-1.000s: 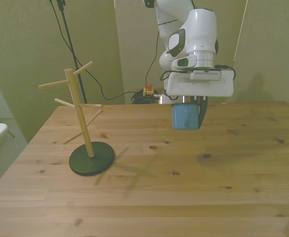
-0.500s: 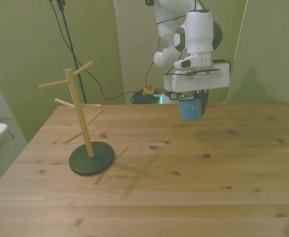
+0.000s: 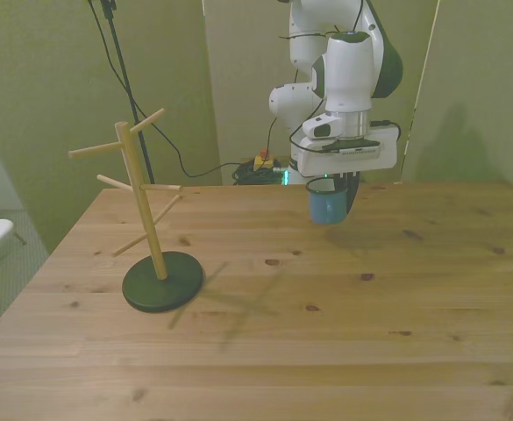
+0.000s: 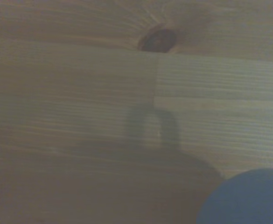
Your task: Unload the mug
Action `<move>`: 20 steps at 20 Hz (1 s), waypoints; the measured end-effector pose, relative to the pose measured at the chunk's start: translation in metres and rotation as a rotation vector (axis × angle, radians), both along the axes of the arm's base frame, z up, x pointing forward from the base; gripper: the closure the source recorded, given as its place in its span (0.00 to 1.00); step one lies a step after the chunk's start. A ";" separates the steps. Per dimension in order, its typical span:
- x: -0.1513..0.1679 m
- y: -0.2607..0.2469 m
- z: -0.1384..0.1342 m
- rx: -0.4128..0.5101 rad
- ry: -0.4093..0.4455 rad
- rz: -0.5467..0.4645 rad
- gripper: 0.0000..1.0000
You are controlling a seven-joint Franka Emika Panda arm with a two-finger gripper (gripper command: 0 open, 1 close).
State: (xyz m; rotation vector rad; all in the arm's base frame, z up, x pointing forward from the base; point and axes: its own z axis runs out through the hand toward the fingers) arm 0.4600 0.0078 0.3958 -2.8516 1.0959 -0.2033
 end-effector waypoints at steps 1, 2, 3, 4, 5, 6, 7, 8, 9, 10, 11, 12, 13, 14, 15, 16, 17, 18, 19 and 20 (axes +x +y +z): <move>0.002 -0.002 -0.003 -0.002 0.007 -0.004 1.00; 0.003 -0.004 -0.006 -0.004 0.013 -0.008 1.00; 0.005 -0.006 -0.009 -0.005 0.019 -0.012 1.00; 0.006 -0.007 -0.012 -0.006 0.024 -0.016 1.00; 0.008 -0.009 -0.014 -0.007 0.029 -0.020 1.00; 0.010 -0.011 -0.016 -0.007 0.034 -0.023 1.00; 0.012 -0.012 -0.018 -0.007 0.040 -0.026 1.00; 0.014 -0.013 -0.021 -0.008 0.047 -0.028 1.00; 0.016 -0.013 -0.023 -0.008 0.056 -0.028 1.00; 0.018 -0.013 -0.025 -0.008 0.065 -0.029 1.00; 0.019 -0.014 -0.026 -0.008 0.072 -0.029 1.00; 0.021 -0.014 -0.027 -0.008 0.076 -0.029 1.00; 0.021 -0.014 -0.028 -0.008 0.082 -0.029 1.00; 0.022 -0.014 -0.028 -0.008 0.088 -0.029 1.00; 0.023 -0.014 -0.028 -0.009 0.092 -0.030 1.00; 0.024 -0.014 -0.029 -0.010 0.096 -0.030 1.00; 0.025 -0.015 -0.030 -0.011 0.100 -0.032 1.00; 0.026 -0.016 -0.031 -0.012 0.104 -0.033 1.00; 0.027 -0.017 -0.032 -0.014 0.107 -0.036 1.00; 0.029 -0.017 -0.033 -0.015 0.110 -0.041 1.00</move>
